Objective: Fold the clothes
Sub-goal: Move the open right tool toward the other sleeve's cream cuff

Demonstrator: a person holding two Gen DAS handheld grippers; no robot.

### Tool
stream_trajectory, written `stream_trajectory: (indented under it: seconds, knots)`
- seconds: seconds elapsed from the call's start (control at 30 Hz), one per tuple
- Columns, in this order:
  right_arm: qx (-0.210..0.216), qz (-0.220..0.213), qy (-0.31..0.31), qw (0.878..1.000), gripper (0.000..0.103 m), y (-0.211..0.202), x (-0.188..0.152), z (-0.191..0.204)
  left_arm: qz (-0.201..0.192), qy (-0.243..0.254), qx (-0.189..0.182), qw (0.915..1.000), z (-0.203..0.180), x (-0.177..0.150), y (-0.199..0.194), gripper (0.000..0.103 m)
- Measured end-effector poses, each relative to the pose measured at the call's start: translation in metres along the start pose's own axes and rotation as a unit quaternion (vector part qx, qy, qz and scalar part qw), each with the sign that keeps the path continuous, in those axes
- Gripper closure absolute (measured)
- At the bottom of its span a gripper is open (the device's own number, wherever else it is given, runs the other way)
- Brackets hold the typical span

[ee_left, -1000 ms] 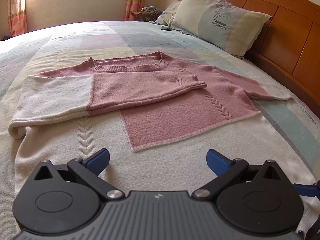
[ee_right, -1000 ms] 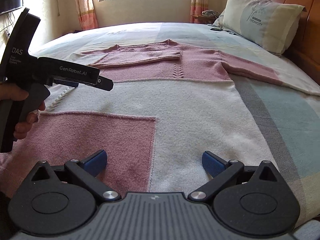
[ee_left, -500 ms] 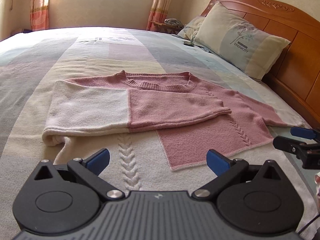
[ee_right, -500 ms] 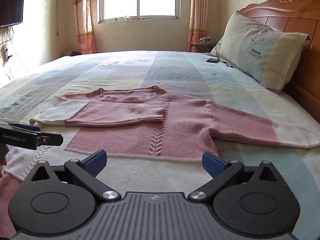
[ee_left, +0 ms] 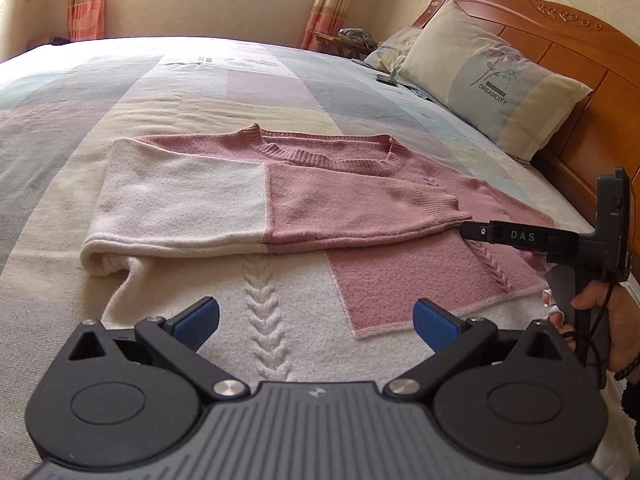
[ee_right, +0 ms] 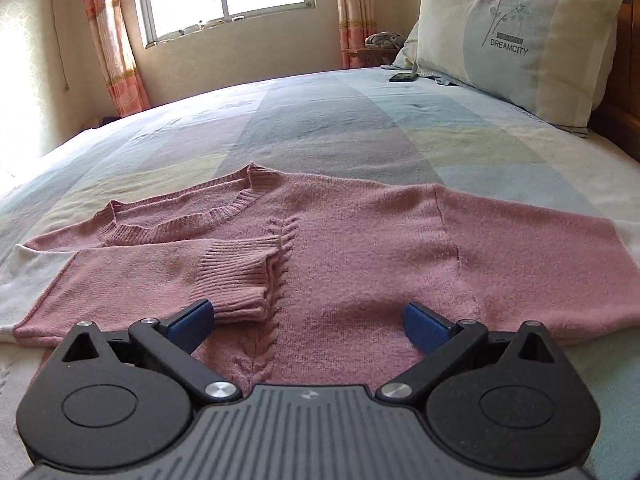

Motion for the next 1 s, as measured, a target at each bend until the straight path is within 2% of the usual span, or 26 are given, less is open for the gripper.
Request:
stream_trajectory:
  seconds: [0.17, 0.37, 0.43, 0.57, 0.7, 0.9, 1.0]
  knots:
    - [0.000, 0.043, -0.044, 0.998, 0.000, -0.027, -0.019, 0.017, -0.006, 0.007, -0.006, 0.9999, -0.004, 0.000, -0.004, 0.001]
    - [0.057, 0.048, -0.002, 0.997, 0.000, -0.066, -0.044, 0.037, -0.009, 0.018, -0.015, 0.9997, -0.011, -0.001, -0.006, 0.001]
    - [0.048, 0.057, -0.003, 0.997, 0.000, -0.065, -0.058, 0.037, -0.007, 0.024, -0.016, 0.9996, -0.014, -0.002, -0.006, 0.001]
    - [0.014, 0.038, -0.050, 0.998, 0.000, -0.065, -0.071, 0.047, -0.006, 0.037, -0.010, 0.9992, -0.019, -0.004, -0.005, 0.001]
    - [0.001, 0.038, -0.043, 0.998, 0.000, -0.069, -0.072, 0.047, -0.004, 0.040, -0.011, 0.9991, -0.021, -0.006, -0.004, 0.001]
    - [-0.001, 0.072, -0.021, 0.997, 0.000, -0.102, -0.089, 0.044, -0.005, 0.042, -0.014, 0.9990, -0.023, -0.006, -0.005, 0.001]
    - [-0.009, 0.072, -0.020, 0.997, 0.000, -0.128, -0.105, 0.047, -0.004, 0.047, -0.013, 0.9988, -0.024, -0.007, -0.004, 0.001]
Point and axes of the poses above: each gripper's, at about its wrist camera, not at the fingertips, and y roughly the way its jaws point, z to its left, x to its top, the point moved 5 cm from there along y, roughly the way its jaws point, and after that the axes turned 14 degrees about x, right-handed, at the moved point
